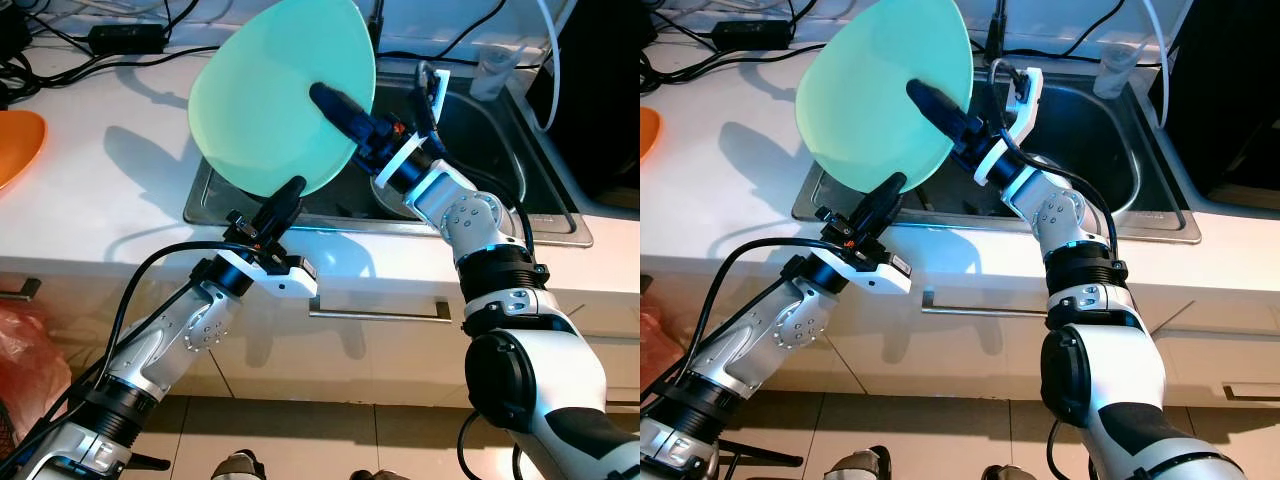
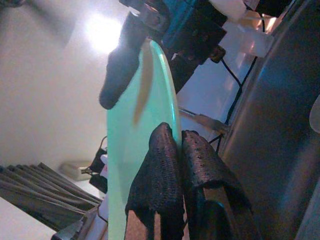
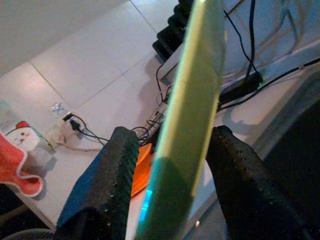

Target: Kitchen organization

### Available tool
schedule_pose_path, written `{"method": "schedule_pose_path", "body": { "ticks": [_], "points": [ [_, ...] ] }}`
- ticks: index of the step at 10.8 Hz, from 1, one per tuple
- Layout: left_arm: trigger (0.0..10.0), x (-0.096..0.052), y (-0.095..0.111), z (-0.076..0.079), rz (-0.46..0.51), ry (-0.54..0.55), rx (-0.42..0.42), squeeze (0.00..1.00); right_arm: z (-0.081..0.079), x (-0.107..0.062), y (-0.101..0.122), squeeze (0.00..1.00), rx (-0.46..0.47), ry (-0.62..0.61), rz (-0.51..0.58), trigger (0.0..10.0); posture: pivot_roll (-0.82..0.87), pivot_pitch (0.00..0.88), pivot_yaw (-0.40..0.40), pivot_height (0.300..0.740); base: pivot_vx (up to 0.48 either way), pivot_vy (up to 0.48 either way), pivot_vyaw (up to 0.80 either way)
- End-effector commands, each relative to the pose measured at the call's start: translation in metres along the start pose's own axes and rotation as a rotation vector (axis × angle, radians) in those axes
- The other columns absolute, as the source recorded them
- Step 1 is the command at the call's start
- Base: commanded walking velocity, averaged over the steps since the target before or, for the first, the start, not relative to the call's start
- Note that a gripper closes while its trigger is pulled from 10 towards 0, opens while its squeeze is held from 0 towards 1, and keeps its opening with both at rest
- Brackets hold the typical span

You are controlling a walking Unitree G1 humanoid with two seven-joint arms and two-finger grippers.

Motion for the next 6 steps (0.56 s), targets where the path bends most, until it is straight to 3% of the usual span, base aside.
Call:
{"method": "schedule_pose_path", "body": {
  "ticks": [1,6],
  "points": [
    [0.0,-0.011,0.003,0.026,-0.009,-0.118,-0.013,0.0,0.0,0.003,0.005,0.0,-0.018,-0.009,-0.006,0.0,0.07,0.159,-0.058,0.74,0.0,0.0,0.0],
    [0.0,-0.01,0.003,0.027,-0.012,-0.114,-0.013,0.0,0.012,-0.001,-0.002,0.0,-0.058,-0.092,-0.061,0.0,0.06,0.158,-0.061,0.74,0.0,0.0,0.0]
  ]
}}
Point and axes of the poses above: a point about 5 cm out from each wrist's last joint towards the gripper, its own x axis pointing out of the wrist towards the gripper, its own y axis along the axis of the wrist's last joint, z = x × y, the point moved 3 cm from there along x, pointing out of the wrist towards the gripper, and after that the axes turned 9 degrees about -x, right-handed, at the moved point
